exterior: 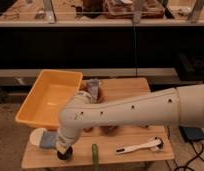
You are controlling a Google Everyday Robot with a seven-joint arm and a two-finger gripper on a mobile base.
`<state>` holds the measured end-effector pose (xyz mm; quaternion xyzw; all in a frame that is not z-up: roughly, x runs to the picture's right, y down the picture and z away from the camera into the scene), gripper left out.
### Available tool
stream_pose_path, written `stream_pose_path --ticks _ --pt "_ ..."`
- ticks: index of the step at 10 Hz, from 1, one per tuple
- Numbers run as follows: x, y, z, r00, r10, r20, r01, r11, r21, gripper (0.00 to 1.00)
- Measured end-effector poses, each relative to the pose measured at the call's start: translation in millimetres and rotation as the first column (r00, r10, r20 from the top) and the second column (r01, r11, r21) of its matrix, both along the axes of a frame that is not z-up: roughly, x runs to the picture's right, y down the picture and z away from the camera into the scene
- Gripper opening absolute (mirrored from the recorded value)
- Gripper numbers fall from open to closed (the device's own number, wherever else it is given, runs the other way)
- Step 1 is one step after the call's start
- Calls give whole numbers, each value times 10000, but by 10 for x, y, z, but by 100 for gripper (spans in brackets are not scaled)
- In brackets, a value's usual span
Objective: Place sponge in metal cup
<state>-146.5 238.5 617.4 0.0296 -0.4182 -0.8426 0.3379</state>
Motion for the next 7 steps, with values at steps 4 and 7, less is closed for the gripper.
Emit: stream_pose_path --ticks 4,7 --pt "492 167 154 9970 109 -771 -118 9999 -114 0" --pt "361 307 174 9959 -5 -901 20 9999 165 0"
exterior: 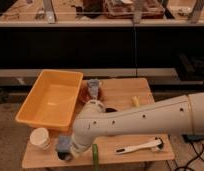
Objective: Place sponge in metal cup
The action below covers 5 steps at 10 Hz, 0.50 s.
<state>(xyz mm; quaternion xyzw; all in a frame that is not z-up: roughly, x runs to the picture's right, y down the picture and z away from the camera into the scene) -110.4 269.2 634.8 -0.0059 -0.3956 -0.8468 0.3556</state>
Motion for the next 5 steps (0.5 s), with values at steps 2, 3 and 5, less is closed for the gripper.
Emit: stream_pose_path --ticks 2,3,5 --pt "-104 25 -8 10000 -86 36 85 9998 172 0" --pt "-118 36 -1 9999 -87 49 87 9998 158 0" --pt "-151 68 26 9999 -117 64 116 9999 88 0"
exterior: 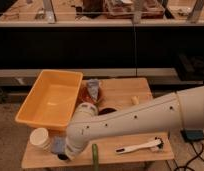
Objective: Place sponge in metal cup
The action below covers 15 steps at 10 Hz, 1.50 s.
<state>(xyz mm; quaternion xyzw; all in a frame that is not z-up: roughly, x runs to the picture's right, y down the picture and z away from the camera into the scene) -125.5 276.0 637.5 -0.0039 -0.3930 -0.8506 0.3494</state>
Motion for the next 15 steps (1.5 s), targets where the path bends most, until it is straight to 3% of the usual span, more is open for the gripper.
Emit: stream_pose_path --ticks 2,3,10,11,15 --pt "-1 17 16 10000 19 -2 -19 10000 -53 2" --pt "-4 20 14 10000 39 0 -39 10000 -59 9" --pt "-6 15 -22 9998 124 137 -123 9999 -101 75" --pt "-5 14 -21 9998 121 134 -119 9999 -105 80" --pt "-36 13 -14 9998 120 144 -116 9995 -304 80"
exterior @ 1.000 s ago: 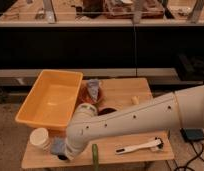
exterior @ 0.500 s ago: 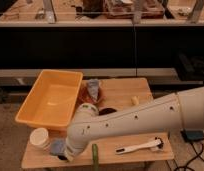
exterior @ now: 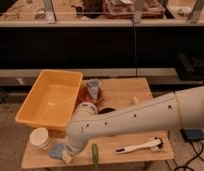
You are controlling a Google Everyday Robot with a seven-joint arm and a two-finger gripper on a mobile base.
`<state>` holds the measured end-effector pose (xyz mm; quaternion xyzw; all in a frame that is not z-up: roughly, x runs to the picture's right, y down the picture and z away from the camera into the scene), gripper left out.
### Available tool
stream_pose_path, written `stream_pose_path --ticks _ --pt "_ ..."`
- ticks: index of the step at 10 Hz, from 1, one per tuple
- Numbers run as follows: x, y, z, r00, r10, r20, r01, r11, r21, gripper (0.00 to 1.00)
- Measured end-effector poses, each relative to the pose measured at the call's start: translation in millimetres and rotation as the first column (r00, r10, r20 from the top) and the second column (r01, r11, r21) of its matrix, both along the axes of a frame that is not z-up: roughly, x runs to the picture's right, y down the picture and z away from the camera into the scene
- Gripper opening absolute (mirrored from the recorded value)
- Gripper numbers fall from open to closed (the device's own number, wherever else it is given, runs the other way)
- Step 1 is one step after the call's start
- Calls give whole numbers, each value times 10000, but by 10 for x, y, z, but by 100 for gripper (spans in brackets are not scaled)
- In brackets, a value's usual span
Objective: Place sponge in metal cup
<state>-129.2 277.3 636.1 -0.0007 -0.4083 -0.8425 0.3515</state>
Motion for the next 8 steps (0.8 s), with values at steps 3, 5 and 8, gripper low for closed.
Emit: stream_pose_path --ticks 3,5,8 --pt "-9 2 10 9999 141 59 -140 9998 -154 80" --pt "125 -60 59 9908 1354 -90 -1357 9874 -809 80" --pt "255 -132 109 9672 2513 -360 -2539 9578 -1348 80"
